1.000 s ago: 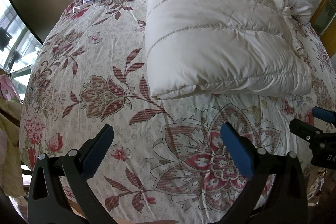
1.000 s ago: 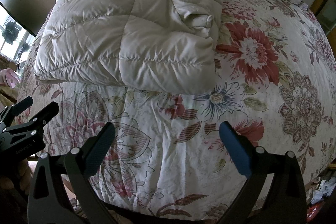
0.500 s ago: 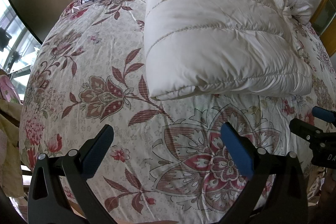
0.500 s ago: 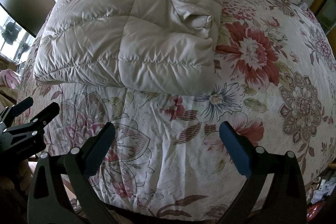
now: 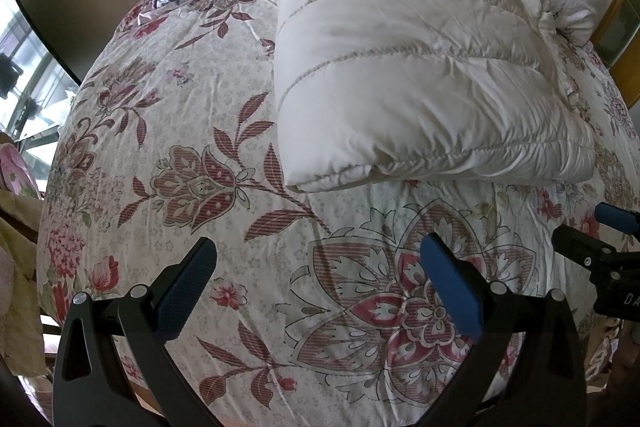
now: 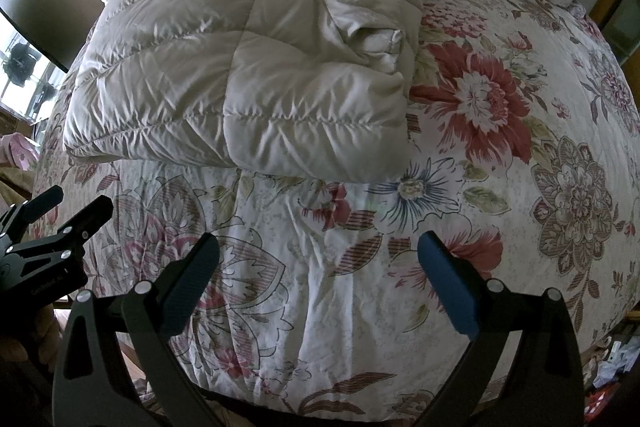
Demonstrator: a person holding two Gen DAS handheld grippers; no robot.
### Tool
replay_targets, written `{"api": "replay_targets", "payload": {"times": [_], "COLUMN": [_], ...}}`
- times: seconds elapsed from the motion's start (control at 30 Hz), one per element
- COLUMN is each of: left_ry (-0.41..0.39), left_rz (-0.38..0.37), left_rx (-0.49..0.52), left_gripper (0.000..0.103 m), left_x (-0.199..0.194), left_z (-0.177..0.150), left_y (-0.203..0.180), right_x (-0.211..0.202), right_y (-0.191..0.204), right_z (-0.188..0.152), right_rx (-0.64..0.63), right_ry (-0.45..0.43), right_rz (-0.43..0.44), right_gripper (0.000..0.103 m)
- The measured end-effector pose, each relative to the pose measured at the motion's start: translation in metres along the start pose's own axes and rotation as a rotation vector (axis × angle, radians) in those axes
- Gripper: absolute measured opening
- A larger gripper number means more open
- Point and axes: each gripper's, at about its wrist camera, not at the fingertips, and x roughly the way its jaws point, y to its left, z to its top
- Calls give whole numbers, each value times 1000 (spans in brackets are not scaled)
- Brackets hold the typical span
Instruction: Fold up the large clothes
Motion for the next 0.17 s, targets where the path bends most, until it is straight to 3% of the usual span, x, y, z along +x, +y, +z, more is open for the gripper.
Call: {"api": "replay_targets", "payload": {"times": [0.17], "left_ry": [1], "left_rz": [0], "left_rx": [0], "left_gripper": [102], "left_x": [1], "left_z": [0], "left_y": [1], "right_x": [0], "right_y": [0], "right_z": [0], "right_rx": [1], "right_ry": [0], "right_rz": [0], "right_gripper": [100]}}
